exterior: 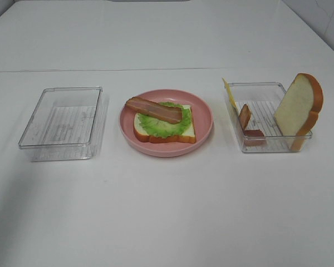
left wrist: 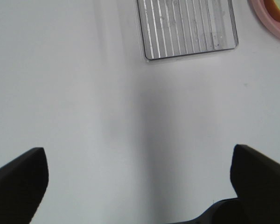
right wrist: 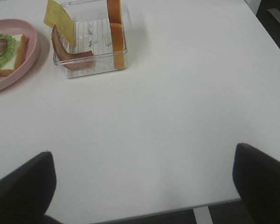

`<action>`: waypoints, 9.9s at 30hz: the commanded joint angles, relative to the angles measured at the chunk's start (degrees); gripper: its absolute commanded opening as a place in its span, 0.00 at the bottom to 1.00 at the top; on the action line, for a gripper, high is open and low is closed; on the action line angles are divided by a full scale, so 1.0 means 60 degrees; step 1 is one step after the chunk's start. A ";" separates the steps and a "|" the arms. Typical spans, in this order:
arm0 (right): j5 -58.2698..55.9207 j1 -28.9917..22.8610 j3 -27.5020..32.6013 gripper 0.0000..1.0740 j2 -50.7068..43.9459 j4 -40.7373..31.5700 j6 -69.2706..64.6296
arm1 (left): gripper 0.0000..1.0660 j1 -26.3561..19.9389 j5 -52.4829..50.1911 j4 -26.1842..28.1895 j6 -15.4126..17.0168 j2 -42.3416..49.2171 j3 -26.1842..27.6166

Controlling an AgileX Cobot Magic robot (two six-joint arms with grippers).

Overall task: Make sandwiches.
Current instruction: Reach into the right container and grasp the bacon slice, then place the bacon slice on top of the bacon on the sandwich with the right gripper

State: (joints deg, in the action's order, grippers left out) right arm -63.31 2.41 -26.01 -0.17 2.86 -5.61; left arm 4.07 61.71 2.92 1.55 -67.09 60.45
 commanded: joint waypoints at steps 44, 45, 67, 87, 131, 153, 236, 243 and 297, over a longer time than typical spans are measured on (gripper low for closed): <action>0.0057 0.0038 0.0029 0.92 -0.0153 0.0019 -0.0067 | 0.92 0.0048 -0.0010 -0.0210 0.0115 1.1383 -0.5128; 0.0057 0.0038 -0.0010 0.92 -0.0019 0.0010 -0.0067 | 0.92 0.0048 -0.0019 -0.0210 0.0105 1.1383 -0.5128; -0.0611 0.0038 -0.5653 0.92 1.1259 -0.2626 0.1919 | 0.92 0.0048 -0.0019 -0.0420 -0.0143 1.1383 -0.5128; -0.0277 -0.2072 -0.9769 0.92 1.7342 -0.2903 0.1853 | 0.92 0.0048 -0.0019 -0.0420 -0.0143 1.1383 -0.5128; -0.0334 -0.2063 -1.1841 0.68 2.1008 -0.3400 0.2110 | 0.92 0.0048 -0.0019 -0.0420 -0.0143 1.1383 -0.5128; -0.0363 -0.2063 -1.1841 0.35 2.1008 -0.2960 0.2072 | 0.92 0.0048 -0.0019 -0.0420 -0.0143 1.1383 -0.5128; 0.1251 -0.4068 -1.3684 0.00 2.2116 -0.8594 0.3552 | 0.92 0.0048 -0.0019 -0.0430 -0.0153 1.1383 -0.5128; 0.1175 -0.4049 -1.3684 0.00 2.2154 -0.7162 0.3161 | 0.92 0.0048 -0.0019 -0.0430 -0.0153 1.1383 -0.5128; 0.1652 -0.4058 -1.3684 0.75 2.1734 -0.3056 0.1098 | 0.92 0.0048 -0.0019 -0.0430 -0.0153 1.1383 -0.5128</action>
State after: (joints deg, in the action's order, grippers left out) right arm -53.00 -21.89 -108.00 131.95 -15.87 2.01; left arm 4.07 61.82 0.00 0.57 0.34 29.79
